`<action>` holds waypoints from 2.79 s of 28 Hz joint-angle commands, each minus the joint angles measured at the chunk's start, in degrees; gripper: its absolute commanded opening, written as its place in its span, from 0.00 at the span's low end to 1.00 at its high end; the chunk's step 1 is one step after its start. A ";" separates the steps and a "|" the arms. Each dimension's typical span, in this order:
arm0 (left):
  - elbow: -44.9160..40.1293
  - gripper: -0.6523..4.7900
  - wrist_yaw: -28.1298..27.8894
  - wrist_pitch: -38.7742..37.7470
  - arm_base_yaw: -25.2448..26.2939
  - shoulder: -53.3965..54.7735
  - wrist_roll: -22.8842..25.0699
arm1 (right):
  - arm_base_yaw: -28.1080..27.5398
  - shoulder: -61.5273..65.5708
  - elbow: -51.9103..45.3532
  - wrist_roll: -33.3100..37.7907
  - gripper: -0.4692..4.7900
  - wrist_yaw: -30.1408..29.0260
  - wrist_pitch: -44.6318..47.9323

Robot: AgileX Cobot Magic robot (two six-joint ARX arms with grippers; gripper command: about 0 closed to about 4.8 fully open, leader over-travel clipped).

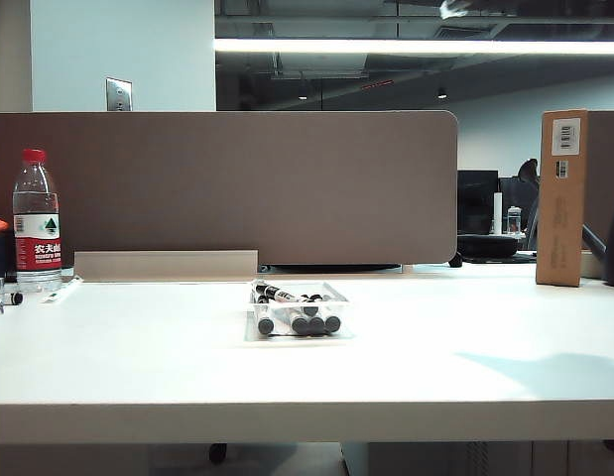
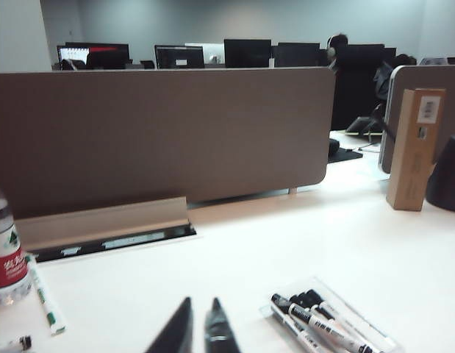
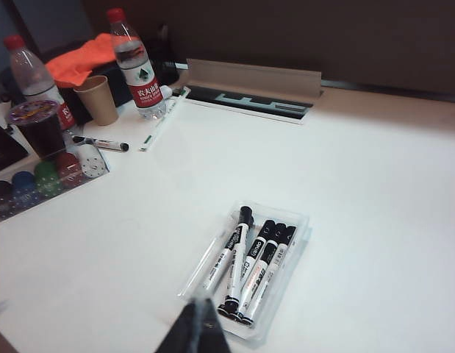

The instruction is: Pick up the markers scattered on the table and put them into the packaging box, making sure the markers fit the shape of the box's grooves.

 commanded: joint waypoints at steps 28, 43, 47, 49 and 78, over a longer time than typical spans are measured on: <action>0.24 0.18 0.02 -2.97 2.45 -0.20 0.66 | 0.11 -3.65 -0.15 -0.24 0.08 -0.13 -0.98; -16.39 0.18 2.14 9.42 16.74 -5.77 -5.11 | 0.11 -3.43 -0.15 -0.22 0.08 -0.13 -1.16; -19.78 0.18 1.90 11.80 16.70 -5.77 -5.33 | 0.11 -3.37 -0.15 -0.24 0.08 -0.15 -1.14; -21.09 0.18 1.88 10.99 16.72 -5.77 -5.14 | 0.11 -3.37 -0.15 -0.24 0.08 -0.15 -1.14; -21.14 0.18 -2.43 9.64 16.70 -5.77 -4.66 | 0.11 -3.37 -0.15 -0.24 0.08 -0.15 -1.16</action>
